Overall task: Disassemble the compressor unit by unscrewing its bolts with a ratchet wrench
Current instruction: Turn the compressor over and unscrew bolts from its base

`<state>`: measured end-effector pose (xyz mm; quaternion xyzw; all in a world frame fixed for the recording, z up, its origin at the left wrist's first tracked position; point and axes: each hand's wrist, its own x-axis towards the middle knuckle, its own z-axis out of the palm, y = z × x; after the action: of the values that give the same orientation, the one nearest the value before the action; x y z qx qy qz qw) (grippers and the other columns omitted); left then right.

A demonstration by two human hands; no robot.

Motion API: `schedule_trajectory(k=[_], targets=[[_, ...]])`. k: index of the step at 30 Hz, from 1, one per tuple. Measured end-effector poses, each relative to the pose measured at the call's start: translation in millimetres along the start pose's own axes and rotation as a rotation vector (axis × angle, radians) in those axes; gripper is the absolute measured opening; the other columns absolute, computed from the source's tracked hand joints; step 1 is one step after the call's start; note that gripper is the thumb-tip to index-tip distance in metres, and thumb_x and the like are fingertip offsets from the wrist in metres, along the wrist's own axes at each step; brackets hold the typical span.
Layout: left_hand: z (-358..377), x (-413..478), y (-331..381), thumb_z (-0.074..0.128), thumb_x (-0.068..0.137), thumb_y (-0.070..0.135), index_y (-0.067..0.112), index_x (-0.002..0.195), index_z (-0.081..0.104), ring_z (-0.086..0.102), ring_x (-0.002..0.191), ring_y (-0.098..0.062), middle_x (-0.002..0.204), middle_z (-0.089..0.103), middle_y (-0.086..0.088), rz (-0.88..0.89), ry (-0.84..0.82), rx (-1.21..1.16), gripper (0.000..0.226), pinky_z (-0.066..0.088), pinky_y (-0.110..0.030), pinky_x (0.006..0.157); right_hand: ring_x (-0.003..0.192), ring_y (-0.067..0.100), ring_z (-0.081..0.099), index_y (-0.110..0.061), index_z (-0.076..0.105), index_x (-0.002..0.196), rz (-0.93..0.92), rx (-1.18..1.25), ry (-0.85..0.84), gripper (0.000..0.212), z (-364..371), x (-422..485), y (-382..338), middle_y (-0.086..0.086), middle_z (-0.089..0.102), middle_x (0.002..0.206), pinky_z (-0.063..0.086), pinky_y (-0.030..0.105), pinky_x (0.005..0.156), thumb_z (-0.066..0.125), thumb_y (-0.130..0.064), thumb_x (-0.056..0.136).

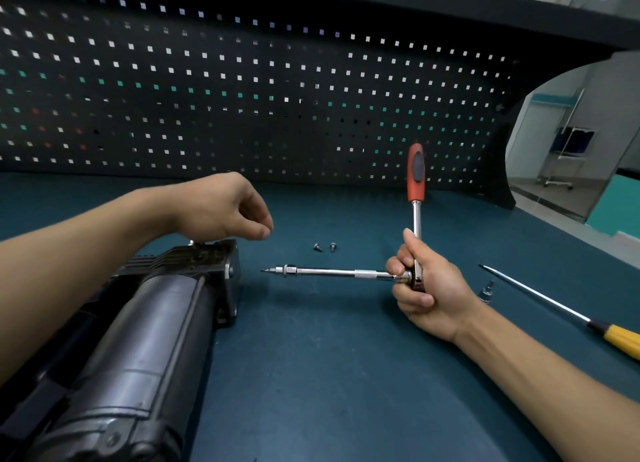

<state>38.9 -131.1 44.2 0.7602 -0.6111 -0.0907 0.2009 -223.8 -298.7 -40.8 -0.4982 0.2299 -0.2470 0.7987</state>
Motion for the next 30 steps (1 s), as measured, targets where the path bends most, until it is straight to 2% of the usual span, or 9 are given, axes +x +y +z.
schedule_trajectory(k=[2, 6, 10, 12, 17, 20, 23, 27, 30], targets=[[2.2, 5.6, 5.1, 0.077, 0.083, 0.026, 0.025, 0.085, 0.077, 0.070, 0.076, -0.001, 0.079, 0.076, 0.012, 0.025, -0.016, 0.004, 0.002, 0.055, -0.020, 0.077, 0.026, 0.005, 0.022, -0.023, 0.041, 0.060, 0.000, -0.001, -0.001, 0.041, -2.2, 0.6, -1.5, -0.005, 0.051, 0.061, 0.012, 0.014, 0.031, 0.056, -0.052, 0.085], [2.8, 32.2, 10.3, 0.078, 0.082, 0.028, 0.024, 0.086, 0.076, 0.066, 0.069, 0.005, 0.076, 0.075, 0.013, 0.030, -0.067, 0.237, 0.006, 0.053, -0.017, 0.070, 0.026, 0.006, 0.021, -0.023, 0.042, 0.059, 0.011, -0.007, -0.005, 0.041, -5.2, 6.7, -2.8, -0.004, 0.051, 0.060, 0.013, 0.014, 0.030, 0.056, -0.051, 0.084], [4.4, 68.7, 20.3, 0.078, 0.083, 0.028, 0.024, 0.084, 0.076, 0.068, 0.070, -0.003, 0.076, 0.074, 0.009, 0.053, -0.132, 0.362, 0.005, 0.050, -0.022, 0.066, 0.027, 0.006, 0.021, -0.022, 0.042, 0.060, 0.019, 0.011, -0.023, 0.041, -7.1, 12.3, -3.1, -0.003, 0.050, 0.061, 0.016, 0.014, 0.029, 0.056, -0.051, 0.085], [11.9, 84.4, 25.3, 0.077, 0.083, 0.028, 0.022, 0.086, 0.076, 0.069, 0.072, -0.006, 0.078, 0.075, 0.007, 0.065, -0.159, 0.384, 0.007, 0.051, -0.021, 0.065, 0.027, 0.006, 0.021, -0.022, 0.042, 0.061, 0.026, 0.021, -0.036, 0.041, -8.6, 13.6, -3.4, -0.002, 0.050, 0.061, 0.017, 0.013, 0.028, 0.056, -0.051, 0.086], [39.8, 106.4, 33.7, 0.080, 0.080, 0.026, 0.021, 0.089, 0.077, 0.069, 0.078, -0.011, 0.082, 0.075, 0.007, 0.088, -0.246, 0.411, 0.011, 0.056, -0.028, 0.075, 0.026, 0.006, 0.023, -0.021, 0.041, 0.062, 0.034, 0.014, -0.077, 0.040, -11.5, 16.4, -3.3, -0.002, 0.051, 0.060, 0.018, 0.012, 0.029, 0.055, -0.051, 0.085], [51.2, 110.4, 33.7, 0.082, 0.077, 0.025, 0.023, 0.090, 0.078, 0.067, 0.081, -0.010, 0.086, 0.074, 0.010, 0.083, -0.295, 0.464, 0.014, 0.053, -0.025, 0.073, 0.026, 0.006, 0.023, -0.022, 0.041, 0.063, 0.036, -0.019, -0.092, 0.039, -11.6, 18.0, -3.1, -0.002, 0.052, 0.061, 0.018, 0.012, 0.030, 0.056, -0.052, 0.084], [57.9, 111.4, 29.6, 0.082, 0.076, 0.026, 0.025, 0.088, 0.077, 0.066, 0.079, -0.012, 0.087, 0.075, 0.008, 0.064, -0.310, 0.502, 0.013, 0.051, -0.022, 0.068, 0.027, 0.007, 0.023, -0.022, 0.040, 0.064, 0.033, -0.037, -0.086, 0.040, -10.8, 18.9, -2.8, -0.002, 0.052, 0.061, 0.016, 0.012, 0.032, 0.057, -0.052, 0.083], [63.2, 109.6, 26.8, 0.082, 0.076, 0.026, 0.023, 0.092, 0.077, 0.068, 0.083, -0.014, 0.089, 0.075, 0.005, 0.032, -0.300, 0.486, 0.017, 0.057, -0.031, 0.077, 0.027, 0.006, 0.023, -0.022, 0.039, 0.065, 0.031, -0.052, -0.084, 0.039, -9.9, 17.6, -3.0, -0.003, 0.052, 0.061, 0.015, 0.013, 0.033, 0.056, -0.052, 0.082], [59.8, 104.3, 25.1, 0.083, 0.074, 0.029, 0.024, 0.091, 0.077, 0.067, 0.079, -0.010, 0.085, 0.074, 0.010, 0.029, -0.298, 0.474, 0.018, 0.056, -0.027, 0.075, 0.027, 0.006, 0.023, -0.022, 0.039, 0.064, 0.028, -0.063, -0.085, 0.039, -9.4, 17.1, -3.1, -0.002, 0.052, 0.061, 0.015, 0.012, 0.033, 0.057, -0.052, 0.082]])
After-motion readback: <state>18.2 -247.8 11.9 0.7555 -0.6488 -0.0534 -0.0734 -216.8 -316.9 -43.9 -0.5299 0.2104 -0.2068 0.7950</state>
